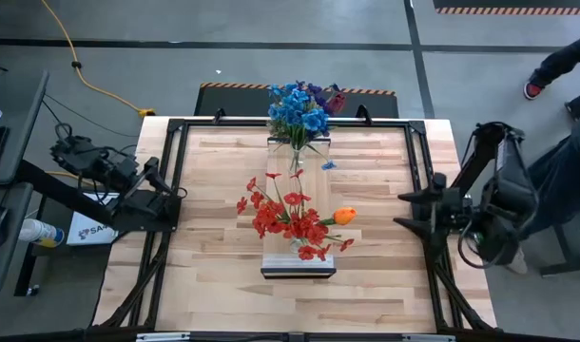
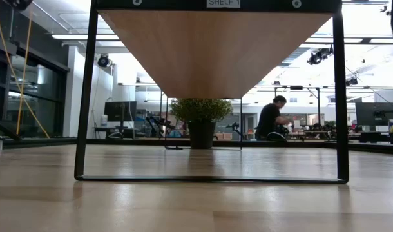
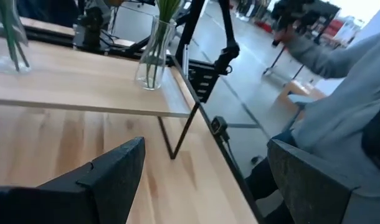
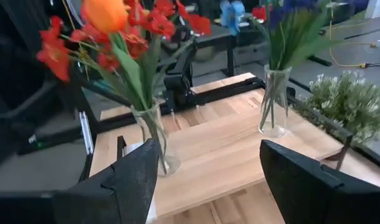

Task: Pick and place flowers into a vace then onto a shelf
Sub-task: Return to Home Position

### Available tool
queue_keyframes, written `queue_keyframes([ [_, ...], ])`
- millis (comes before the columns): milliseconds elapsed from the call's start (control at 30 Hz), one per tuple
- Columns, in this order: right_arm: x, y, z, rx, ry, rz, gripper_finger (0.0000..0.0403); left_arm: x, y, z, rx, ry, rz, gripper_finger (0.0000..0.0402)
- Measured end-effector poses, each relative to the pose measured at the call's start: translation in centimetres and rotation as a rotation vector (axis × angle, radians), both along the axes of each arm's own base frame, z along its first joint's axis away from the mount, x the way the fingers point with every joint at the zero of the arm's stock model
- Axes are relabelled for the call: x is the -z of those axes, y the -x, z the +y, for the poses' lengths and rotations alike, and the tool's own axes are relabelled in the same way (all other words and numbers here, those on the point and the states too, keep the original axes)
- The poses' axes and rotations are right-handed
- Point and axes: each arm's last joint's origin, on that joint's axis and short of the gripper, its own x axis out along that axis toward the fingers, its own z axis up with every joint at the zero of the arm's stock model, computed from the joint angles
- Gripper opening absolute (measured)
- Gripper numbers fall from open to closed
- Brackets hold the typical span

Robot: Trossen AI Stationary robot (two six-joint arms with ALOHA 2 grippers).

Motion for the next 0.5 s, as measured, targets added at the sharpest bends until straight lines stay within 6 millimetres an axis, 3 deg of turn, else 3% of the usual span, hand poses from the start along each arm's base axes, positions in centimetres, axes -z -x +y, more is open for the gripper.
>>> queue_keyframes([
  [200,5.2,0.4,-0.9,0.0,-0.108,-0.091,0.0267,1.8,-1.2,-0.8,0.04,0.058,-0.019,0.0369],
  [500,9.5,0.9,-1.9,-0.035,-0.169,-0.159,0.0267,3.3,-3.5,-2.3,0.118,0.075,-0.102,0.0369],
])
